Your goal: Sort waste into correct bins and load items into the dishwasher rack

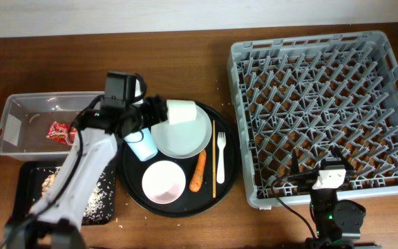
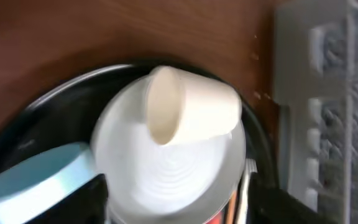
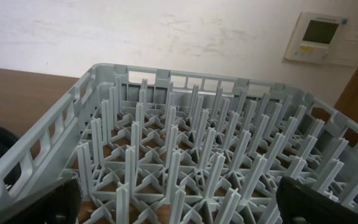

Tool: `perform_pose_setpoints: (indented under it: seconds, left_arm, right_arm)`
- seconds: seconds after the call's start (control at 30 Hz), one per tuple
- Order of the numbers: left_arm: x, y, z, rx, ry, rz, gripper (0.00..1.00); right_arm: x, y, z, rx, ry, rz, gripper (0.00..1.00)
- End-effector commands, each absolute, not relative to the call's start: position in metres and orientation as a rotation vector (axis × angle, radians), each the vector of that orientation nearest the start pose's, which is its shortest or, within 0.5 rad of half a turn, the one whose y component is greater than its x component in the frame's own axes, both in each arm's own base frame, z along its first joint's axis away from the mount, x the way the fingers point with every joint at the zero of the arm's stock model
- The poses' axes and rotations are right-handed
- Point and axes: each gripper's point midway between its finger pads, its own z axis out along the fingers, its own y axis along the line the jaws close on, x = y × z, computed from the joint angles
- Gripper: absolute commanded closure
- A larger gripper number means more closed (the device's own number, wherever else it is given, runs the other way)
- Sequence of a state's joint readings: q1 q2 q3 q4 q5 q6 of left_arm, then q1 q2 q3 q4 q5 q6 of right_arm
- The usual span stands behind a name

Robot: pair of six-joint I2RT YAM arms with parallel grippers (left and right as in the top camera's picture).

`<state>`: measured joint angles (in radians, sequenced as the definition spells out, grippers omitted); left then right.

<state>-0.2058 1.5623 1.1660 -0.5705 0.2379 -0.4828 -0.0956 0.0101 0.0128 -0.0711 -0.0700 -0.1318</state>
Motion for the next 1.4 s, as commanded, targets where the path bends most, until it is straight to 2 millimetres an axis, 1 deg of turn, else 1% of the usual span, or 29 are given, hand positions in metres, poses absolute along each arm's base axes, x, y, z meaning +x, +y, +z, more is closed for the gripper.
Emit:
perform_pose_setpoints:
  seconds: [0.0,0.03,0.1,0.13,0.23,0.3,0.4,0.57,0.63,0.73,0.83,0.9,0.97,1.0,1.03,1.07,1.1,1.13,1.17,1.2,1.23,1.27,1.3,1.37]
  left_arm:
    - [0.388,-0.176,0.123,0.073,2.576,-0.932,0.25]
    - [0.393,-0.182,0.115,0.086,2.567,-0.978,0.25]
    - [0.402,-0.187,0.099,0.048,2.576,-1.004,0.25]
    - [0.408,-0.188,0.092,0.051,2.568,-1.002,0.29]
    - [0.415,-0.18,0.086,0.027,2.568,-0.924,0.3]
    - [0.415,-0.18,0.086,0.028,2.567,-0.924,0.3]
    - [0.417,-0.177,0.09,0.022,2.555,-0.937,0.3]
    - [0.423,-0.15,0.121,-0.032,2.476,-1.026,0.31]
    - [0.423,-0.146,0.125,-0.041,2.468,-1.02,0.3]
    - [0.424,-0.143,0.122,-0.046,2.477,-0.991,0.29]
    - [0.423,-0.145,0.121,-0.023,2.481,-0.973,0.3]
    - [0.418,-0.149,0.118,-0.021,2.505,-0.979,0.32]
    - [0.413,-0.151,0.114,-0.022,2.531,-0.963,0.33]
    - [0.412,-0.148,0.107,-0.043,2.56,-0.909,0.36]
    - [0.412,-0.144,0.105,-0.055,2.569,-0.881,0.37]
    - [0.413,-0.141,0.103,-0.066,2.574,-0.855,0.41]
    - [0.416,-0.134,0.105,-0.109,2.567,-0.834,0.45]
    - [0.42,-0.122,0.118,-0.169,2.534,-0.833,0.46]
    - [0.421,-0.114,0.13,-0.196,2.502,-0.835,0.46]
    - [0.418,-0.105,0.156,-0.213,2.446,-0.834,0.46]
    - [0.411,-0.103,0.17,-0.211,2.433,-0.832,0.45]
    - [0.399,-0.104,0.175,-0.25,2.458,-0.845,0.45]
    - [0.382,-0.109,0.17,-0.313,2.524,-0.869,0.44]
    - [0.361,-0.126,0.15,-0.303,2.628,-0.882,0.44]
  right_arm:
    - [0.246,-0.011,0.158,-0.084,1.64,-0.115,0.01]
    - [0.246,-0.011,0.158,-0.084,1.64,-0.115,0.01]
    - [0.246,-0.011,0.158,-0.084,1.64,-0.115,0.01]
    - [0.246,-0.011,0.158,-0.084,1.64,-0.115,0.01]
    - [0.246,-0.011,0.158,-0.084,1.64,-0.115,0.01]
    - [0.246,-0.011,0.158,-0.084,1.64,-0.115,0.01]
    - [0.246,-0.011,0.158,-0.084,1.64,-0.115,0.02]
    - [0.246,-0.011,0.158,-0.084,1.64,-0.115,0.01]
    - [0.246,-0.011,0.158,-0.084,1.64,-0.114,0.01]
    - [0.246,-0.011,0.158,-0.084,1.64,-0.115,0.01]
    - [0.246,-0.011,0.158,-0.084,1.64,-0.115,0.01]
    - [0.246,-0.011,0.158,-0.084,1.64,-0.115,0.01]
    - [0.246,-0.011,0.158,-0.084,1.64,-0.115,0.01]
    - [0.246,-0.011,0.158,-0.084,1.64,-0.115,0.01]
    - [0.246,-0.011,0.158,-0.084,1.64,-0.115,0.01]
    - [0.246,-0.011,0.158,-0.084,1.64,-0.115,0.01]
    - [0.246,-0.011,0.158,-0.084,1.64,-0.115,0.01]
    - [0.246,-0.011,0.158,-0.084,1.64,-0.115,0.01]
    - [0.246,-0.011,0.158,-0.084,1.64,-0.114,0.01]
    - [0.246,-0.011,0.158,-0.084,1.64,-0.115,0.01]
    - [0.246,-0.011,0.158,-0.084,1.64,-0.115,0.01]
    - [0.246,-0.011,0.158,-0.084,1.64,-0.115,0.01]
    - [0.246,-0.011,0.158,-0.084,1.64,-0.115,0.02]
    - [0.246,-0.011,0.158,-0.084,1.64,-0.114,0.01]
